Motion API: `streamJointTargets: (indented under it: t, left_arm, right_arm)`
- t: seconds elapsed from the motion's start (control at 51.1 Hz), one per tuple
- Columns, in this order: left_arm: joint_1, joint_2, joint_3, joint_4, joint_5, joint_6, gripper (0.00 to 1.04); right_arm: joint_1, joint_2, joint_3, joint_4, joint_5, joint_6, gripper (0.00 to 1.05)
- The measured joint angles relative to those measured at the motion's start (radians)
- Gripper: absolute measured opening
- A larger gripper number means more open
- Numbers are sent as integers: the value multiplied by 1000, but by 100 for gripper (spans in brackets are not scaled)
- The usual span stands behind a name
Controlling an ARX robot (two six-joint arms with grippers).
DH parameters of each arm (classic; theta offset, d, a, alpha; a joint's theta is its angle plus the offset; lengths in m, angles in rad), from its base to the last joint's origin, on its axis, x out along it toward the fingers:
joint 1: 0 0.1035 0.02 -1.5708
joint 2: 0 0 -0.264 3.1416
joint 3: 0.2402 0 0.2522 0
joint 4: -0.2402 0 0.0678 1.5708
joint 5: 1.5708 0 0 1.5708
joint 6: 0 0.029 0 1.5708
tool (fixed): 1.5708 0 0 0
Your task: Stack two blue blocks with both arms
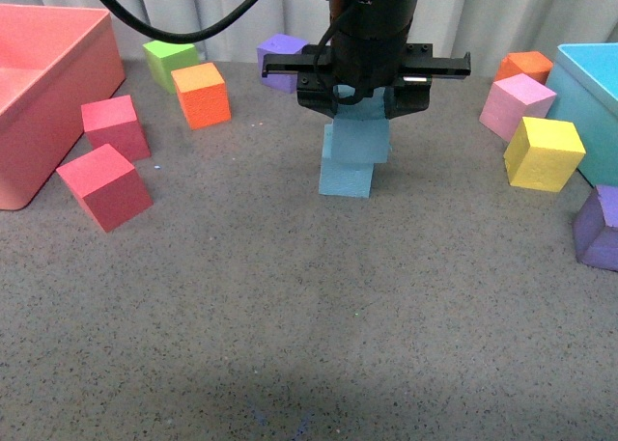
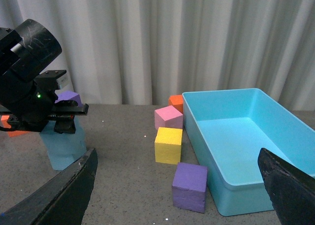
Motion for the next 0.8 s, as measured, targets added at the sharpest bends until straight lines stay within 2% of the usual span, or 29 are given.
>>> streamJointTargets:
  t: [0.274,0.333,0.626,0.665,0.704,0.724,0.783,0.802]
  left_arm:
    - [5,-8,-31,2,6,3,100]
    - [5,-22,-55,3,8,3,97]
    - [8,-233,-232,71,39,-27,98]
    - [6,-274,-309,201,-34,6,94]
    - [10,-338,-467,468,-173,112,85]
    - [14,-367,-540,576,-209,158,82]
    - [39,-449,-761,891,-230,266,71]
    - [59,-486,-864,1048,-222,308,65]
  right_arm:
    - [0,0,0,0,0,0,95]
    - [0,0,0,0,0,0,95]
    - [0,0,0,0,0,0,95]
    - [0,0,0,0,0,0,95]
    - [0,0,0,0,0,0,95]
    - [0,0,0,0,0,0,95]
    - [0,0,0,0,0,0,95]
    - [0,0,0,0,1,0,95]
